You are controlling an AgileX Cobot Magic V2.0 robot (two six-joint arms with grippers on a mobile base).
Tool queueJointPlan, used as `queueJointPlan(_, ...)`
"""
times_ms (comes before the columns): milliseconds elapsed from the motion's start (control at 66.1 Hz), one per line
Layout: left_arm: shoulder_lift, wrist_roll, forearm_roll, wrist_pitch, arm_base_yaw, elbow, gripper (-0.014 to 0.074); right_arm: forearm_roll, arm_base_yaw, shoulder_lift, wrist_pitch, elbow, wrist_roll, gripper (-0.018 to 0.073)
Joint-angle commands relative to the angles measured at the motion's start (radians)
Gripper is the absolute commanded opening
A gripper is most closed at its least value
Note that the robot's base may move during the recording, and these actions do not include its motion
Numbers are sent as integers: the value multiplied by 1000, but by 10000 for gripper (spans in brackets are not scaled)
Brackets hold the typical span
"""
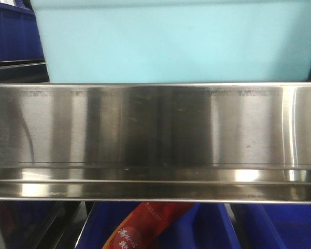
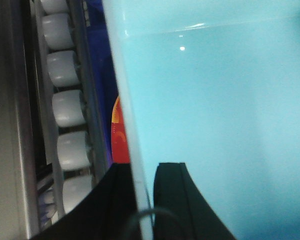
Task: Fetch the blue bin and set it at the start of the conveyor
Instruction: 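Grip the turquoise bin's side walls with both grippers, then lift the bin with both grippers and pull it off the shelf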
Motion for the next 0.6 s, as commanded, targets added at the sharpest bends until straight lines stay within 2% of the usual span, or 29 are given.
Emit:
queueJointPlan(0, -94, 7, 8, 19, -11, -13, -111, -20, 2, -89, -11, -9, -16, -153)
queueJointPlan(197, -227, 7, 8, 84, -21, -13, -111, -20, 23, -245, -11, -9, -16, -153)
queueJointPlan(393, -357, 7, 16, 85, -23, -13, -111, -3, 53, -381, -11, -9, -16, -153)
queueJointPlan(590, -392, 7, 48, 85, -23, -13, -111, 1, 53, -424, -10, -9, -16, -153)
